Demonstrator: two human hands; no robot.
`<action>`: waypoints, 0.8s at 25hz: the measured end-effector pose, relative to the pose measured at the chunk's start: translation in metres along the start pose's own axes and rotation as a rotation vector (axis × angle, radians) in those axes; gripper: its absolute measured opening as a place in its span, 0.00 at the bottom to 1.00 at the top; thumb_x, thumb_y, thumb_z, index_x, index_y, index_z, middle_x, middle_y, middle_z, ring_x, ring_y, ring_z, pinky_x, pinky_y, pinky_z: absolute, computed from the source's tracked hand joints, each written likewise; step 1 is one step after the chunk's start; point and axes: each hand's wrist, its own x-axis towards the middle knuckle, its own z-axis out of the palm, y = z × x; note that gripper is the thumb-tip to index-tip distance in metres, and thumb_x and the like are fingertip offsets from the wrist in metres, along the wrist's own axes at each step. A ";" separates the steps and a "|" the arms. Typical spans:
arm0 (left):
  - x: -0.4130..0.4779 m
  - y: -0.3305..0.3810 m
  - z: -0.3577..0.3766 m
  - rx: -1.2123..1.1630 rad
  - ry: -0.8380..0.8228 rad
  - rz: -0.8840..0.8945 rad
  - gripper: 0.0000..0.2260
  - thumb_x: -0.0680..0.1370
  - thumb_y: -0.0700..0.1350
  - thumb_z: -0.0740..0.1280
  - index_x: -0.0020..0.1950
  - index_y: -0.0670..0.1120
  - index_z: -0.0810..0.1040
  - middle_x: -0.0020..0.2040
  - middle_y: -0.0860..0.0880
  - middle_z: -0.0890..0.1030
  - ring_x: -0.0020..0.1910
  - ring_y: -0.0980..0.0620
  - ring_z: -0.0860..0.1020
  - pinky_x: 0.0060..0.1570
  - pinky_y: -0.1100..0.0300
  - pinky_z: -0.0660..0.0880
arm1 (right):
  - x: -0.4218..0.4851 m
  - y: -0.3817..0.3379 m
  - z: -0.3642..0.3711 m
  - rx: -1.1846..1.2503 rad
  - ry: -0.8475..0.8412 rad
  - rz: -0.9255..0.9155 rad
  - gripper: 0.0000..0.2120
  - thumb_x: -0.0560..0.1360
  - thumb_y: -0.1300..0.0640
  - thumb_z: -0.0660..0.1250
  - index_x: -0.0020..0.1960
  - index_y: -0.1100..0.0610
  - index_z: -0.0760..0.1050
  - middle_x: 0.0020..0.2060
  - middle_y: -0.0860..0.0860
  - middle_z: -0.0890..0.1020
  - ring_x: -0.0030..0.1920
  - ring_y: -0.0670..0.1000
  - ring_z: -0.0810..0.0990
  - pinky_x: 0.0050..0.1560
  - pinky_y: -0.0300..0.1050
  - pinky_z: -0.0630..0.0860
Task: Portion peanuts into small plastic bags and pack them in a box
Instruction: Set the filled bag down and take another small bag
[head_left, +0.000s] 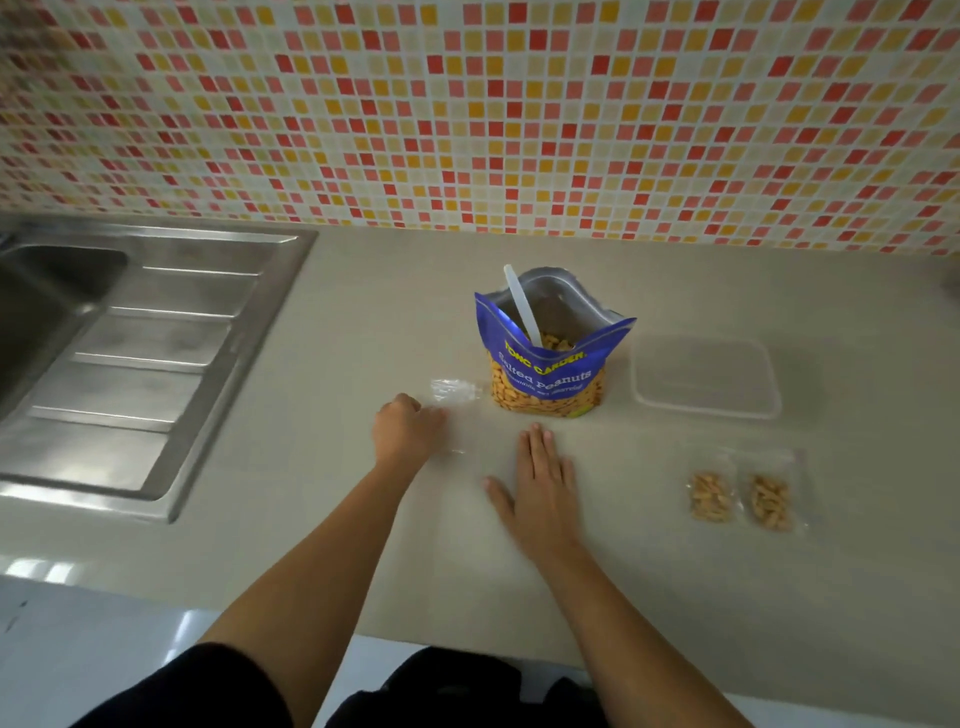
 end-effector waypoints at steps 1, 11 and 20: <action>-0.002 0.004 0.002 -0.012 -0.006 -0.014 0.15 0.72 0.48 0.67 0.53 0.38 0.77 0.52 0.41 0.81 0.52 0.41 0.77 0.45 0.56 0.72 | -0.005 0.001 0.001 -0.022 0.006 -0.001 0.34 0.72 0.38 0.51 0.65 0.62 0.72 0.65 0.57 0.75 0.65 0.56 0.74 0.61 0.54 0.73; 0.071 -0.018 -0.011 0.043 -0.101 -0.038 0.05 0.70 0.40 0.66 0.44 0.45 0.79 0.41 0.49 0.78 0.41 0.47 0.75 0.41 0.61 0.72 | 0.018 -0.038 0.031 -0.010 0.117 0.055 0.32 0.74 0.41 0.54 0.68 0.62 0.68 0.68 0.57 0.71 0.69 0.55 0.70 0.68 0.48 0.55; 0.036 -0.019 -0.045 -0.585 -0.364 -0.074 0.05 0.72 0.37 0.68 0.36 0.46 0.78 0.34 0.48 0.79 0.32 0.53 0.74 0.28 0.64 0.62 | 0.016 -0.033 0.014 0.497 0.182 0.070 0.27 0.74 0.42 0.58 0.64 0.60 0.72 0.61 0.55 0.78 0.63 0.53 0.75 0.65 0.38 0.63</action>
